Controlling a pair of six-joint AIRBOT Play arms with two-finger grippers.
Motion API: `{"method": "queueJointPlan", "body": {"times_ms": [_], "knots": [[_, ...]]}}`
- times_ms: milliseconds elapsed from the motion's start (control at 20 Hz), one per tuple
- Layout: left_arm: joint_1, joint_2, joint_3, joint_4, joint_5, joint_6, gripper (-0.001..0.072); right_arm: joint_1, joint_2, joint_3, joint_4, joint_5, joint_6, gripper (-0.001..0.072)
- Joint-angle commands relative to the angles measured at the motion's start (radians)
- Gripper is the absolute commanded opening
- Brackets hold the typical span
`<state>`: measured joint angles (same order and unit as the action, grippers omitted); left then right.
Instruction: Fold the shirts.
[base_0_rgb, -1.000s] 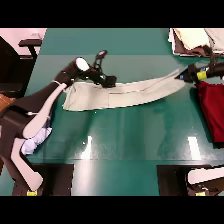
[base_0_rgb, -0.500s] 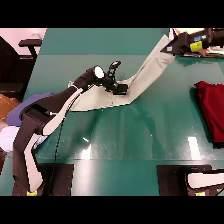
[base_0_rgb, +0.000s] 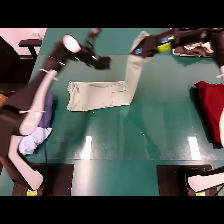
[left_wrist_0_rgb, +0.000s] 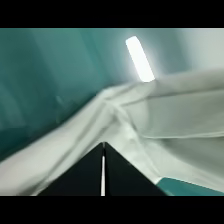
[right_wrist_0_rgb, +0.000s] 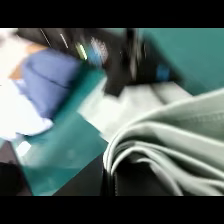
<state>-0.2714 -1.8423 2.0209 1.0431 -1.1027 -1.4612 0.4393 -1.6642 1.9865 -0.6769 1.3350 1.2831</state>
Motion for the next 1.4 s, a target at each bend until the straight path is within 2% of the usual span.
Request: {"method": "queueJointPlan", "body": {"times_ms": [0,50,150,250,300,450,600,700,850,900,950,1100,1350], "knots": [[0.166,0.172,0.021,0.129,-0.083,0.003,0.003,0.169,-0.097,0.003,0.082,-0.179,-0.084,0.0017],[0.209,0.216,0.021,0.145,-0.088,0.003,0.003,0.226,-0.137,0.004,0.082,-0.249,-0.089,0.0037],[0.285,0.288,0.02,0.161,-0.089,0.002,0.0029,0.316,-0.228,0.043,0.08,-0.325,-0.089,0.0151],[0.338,0.33,0.021,0.161,-0.098,0.002,0.003,0.367,-0.301,0.097,0.082,-0.351,-0.091,0.03],[0.354,0.344,0.018,0.161,-0.11,0.002,0.003,0.375,-0.314,0.099,0.08,-0.351,-0.105,0.035],[0.359,0.349,0.018,0.159,-0.153,0.003,0.0029,0.322,-0.282,0.018,0.071,-0.252,-0.111,0.0344],[0.356,0.349,0.018,0.15,-0.162,0.002,0.003,0.181,-0.212,-0.122,0.072,-0.145,-0.102,0.0341],[0.356,0.349,0.018,0.149,-0.179,0.002,0.0029,0.065,-0.15,-0.26,0.055,-0.123,-0.095,0.0338],[0.356,0.349,0.018,0.134,-0.182,0.002,0.003,-0.096,-0.081,-0.443,-0.07,-0.132,-0.003,0.034],[0.356,0.349,0.013,0.119,-0.174,0.002,0.003,-0.141,-0.077,-0.485,-0.069,-0.13,0.0,0.0425],[0.356,0.349,0.002,0.099,-0.163,0.003,0.003,-0.172,-0.078,-0.52,-0.048,-0.132,0.0,0.0546],[0.35,0.348,-0.037,0.072,-0.141,0.003,0.0029,-0.202,-0.105,-0.573,-0.002,-0.154,0.0,0.0553],[0.283,0.346,-0.063,0.074,-0.104,0.051,0.0029,-0.112,-0.188,-0.57,0.094,-0.267,0.0,0.0553]]}}
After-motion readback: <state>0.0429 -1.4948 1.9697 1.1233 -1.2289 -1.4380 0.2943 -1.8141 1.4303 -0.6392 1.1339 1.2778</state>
